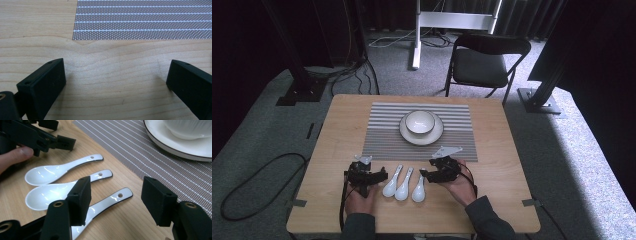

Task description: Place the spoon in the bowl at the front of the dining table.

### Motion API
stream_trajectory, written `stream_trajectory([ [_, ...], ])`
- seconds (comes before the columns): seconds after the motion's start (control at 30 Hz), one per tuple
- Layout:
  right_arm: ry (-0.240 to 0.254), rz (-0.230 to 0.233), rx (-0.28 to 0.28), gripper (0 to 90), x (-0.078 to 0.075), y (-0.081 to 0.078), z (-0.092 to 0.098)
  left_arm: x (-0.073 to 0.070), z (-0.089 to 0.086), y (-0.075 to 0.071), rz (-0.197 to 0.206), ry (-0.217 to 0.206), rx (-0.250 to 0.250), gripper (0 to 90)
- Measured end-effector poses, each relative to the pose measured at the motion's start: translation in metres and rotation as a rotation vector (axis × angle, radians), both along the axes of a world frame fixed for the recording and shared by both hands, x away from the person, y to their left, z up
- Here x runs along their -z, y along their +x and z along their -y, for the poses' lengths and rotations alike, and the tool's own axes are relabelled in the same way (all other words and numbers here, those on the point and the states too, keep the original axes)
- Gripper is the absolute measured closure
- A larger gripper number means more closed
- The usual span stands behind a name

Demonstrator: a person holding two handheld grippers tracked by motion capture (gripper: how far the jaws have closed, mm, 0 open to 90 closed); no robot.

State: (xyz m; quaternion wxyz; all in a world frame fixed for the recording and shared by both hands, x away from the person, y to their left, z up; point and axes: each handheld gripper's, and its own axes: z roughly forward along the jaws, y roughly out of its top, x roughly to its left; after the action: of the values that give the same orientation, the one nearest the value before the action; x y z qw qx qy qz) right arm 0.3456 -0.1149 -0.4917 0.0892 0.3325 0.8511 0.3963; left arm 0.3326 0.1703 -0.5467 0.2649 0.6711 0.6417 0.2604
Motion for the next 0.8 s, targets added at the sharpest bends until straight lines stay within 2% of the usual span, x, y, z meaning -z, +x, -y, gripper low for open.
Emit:
stream_trajectory([
  [0.8, -0.021, -0.032, 0.017, 40.5, 0.014, 0.004, -0.003, 0.0, 0.0, 0.0, 0.0, 0.0, 0.0, 2.7],
])
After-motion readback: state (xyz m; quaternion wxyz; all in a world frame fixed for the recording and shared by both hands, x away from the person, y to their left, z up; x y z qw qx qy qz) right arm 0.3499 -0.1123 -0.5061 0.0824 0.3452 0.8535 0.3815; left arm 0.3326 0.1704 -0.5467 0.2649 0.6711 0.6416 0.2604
